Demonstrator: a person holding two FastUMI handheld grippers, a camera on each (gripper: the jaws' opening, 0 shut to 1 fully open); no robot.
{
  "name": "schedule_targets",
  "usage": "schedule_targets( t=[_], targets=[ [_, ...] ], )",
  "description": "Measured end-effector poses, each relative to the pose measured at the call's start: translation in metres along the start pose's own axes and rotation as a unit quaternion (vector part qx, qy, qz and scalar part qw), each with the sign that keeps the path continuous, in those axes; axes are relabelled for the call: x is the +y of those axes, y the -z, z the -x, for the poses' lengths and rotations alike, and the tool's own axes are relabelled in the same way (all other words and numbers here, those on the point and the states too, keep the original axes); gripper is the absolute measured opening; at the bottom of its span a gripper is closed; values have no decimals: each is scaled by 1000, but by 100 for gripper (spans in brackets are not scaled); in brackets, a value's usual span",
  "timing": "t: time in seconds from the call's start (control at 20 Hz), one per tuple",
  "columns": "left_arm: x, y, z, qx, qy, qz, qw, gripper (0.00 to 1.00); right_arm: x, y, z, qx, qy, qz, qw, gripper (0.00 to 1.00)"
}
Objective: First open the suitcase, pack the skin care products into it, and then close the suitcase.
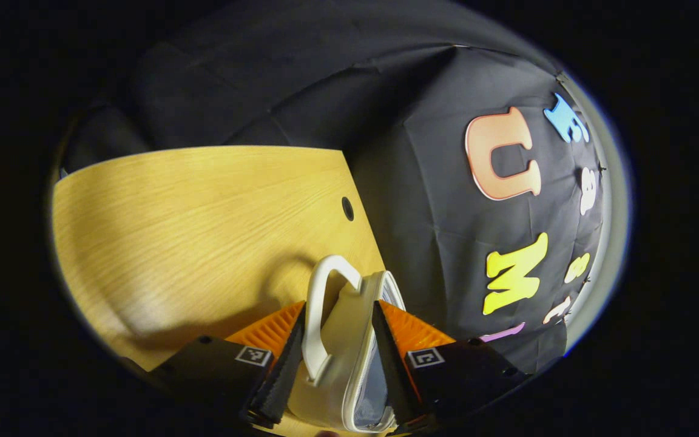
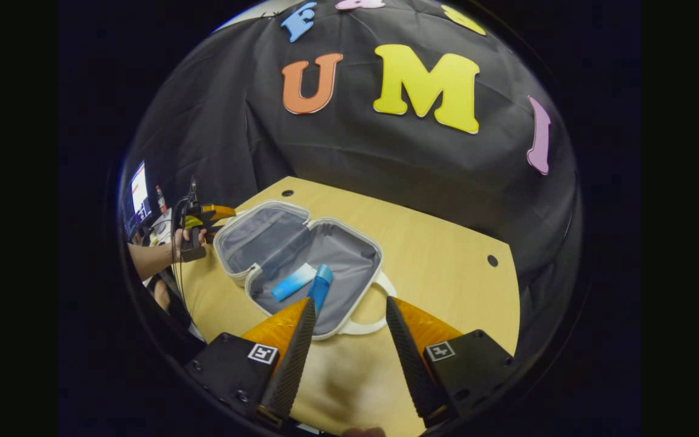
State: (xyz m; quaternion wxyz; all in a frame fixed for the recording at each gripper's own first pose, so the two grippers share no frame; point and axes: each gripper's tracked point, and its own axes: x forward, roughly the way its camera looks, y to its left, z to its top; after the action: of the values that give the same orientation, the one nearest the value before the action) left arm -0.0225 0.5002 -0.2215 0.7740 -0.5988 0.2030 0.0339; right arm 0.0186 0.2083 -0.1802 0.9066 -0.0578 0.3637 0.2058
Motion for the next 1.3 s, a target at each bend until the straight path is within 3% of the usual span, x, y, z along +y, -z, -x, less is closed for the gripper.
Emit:
schedule_targets(
  t=[0.05, 0.1, 0.15, 0.2, 0.3, 0.35, 0.4, 0.45, 0.5, 0.55, 0.6, 0.7, 0.85, 1.0, 1.15, 1.3],
  targets=[
    [3, -1, -1, -1, -10, 6, 1000, 72, 0, 1, 1, 0, -1, -1, 1000, 68],
    [5, -4, -1, -9, -17, 16, 1000, 53, -2, 1, 2, -2, -2, -3, 1000, 70],
    [3, -10, 0, -25, -21, 31, 999, 22, -3, 1, 4, -5, -3, -6, 1000, 70],
    [-3, -17, 3, -42, -13, 46, 998, 12, -4, 2, 6, -8, -5, -10, 1000, 68],
    [-27, -24, 12, -63, 7, 55, 996, 12, -8, 4, 10, -14, -8, -18, 1000, 70],
    [-43, -25, 15, -70, 16, 48, 996, 18, -9, 3, 14, -19, -9, -22, 1000, 68],
    [-64, -25, 21, -77, 30, 37, 996, 8, -10, 0, 17, -27, -11, -27, 999, 68],
    [-91, -29, 27, -86, 47, 22, 995, 7, -12, -4, 22, -38, -10, -29, 999, 70],
    [-122, -26, 34, -90, 65, 2, 994, 6, -16, -6, 26, -52, -5, -31, 998, 68],
    [-153, -18, 37, -89, 76, -28, 993, 14, -20, -10, 31, -66, -1, -35, 997, 71],
    [-182, -5, 40, -81, 82, -65, 991, 6, -24, -12, 36, -78, 4, -41, 996, 70],
    [-241, 31, 44, -66, 94, -145, 983, 6, -31, -14, 48, -96, 13, -61, 993, 68],
    [-297, 102, 35, -45, 72, -272, 959, 6, -45, -18, 66, -122, 25, -80, 989, 70],
    [-327, 175, 15, -29, 61, -377, 924, 6, -69, -10, 84, -135, 48, -89, 986, 70],
    [-331, 251, -3, 0, 60, -442, 895, 6, -105, -2, 100, -140, 82, -103, 981, 71],
    [-305, 311, -39, 33, 46, -509, 859, 6, -145, 12, 115, -137, 120, -127, 975, 71]
  ],
)
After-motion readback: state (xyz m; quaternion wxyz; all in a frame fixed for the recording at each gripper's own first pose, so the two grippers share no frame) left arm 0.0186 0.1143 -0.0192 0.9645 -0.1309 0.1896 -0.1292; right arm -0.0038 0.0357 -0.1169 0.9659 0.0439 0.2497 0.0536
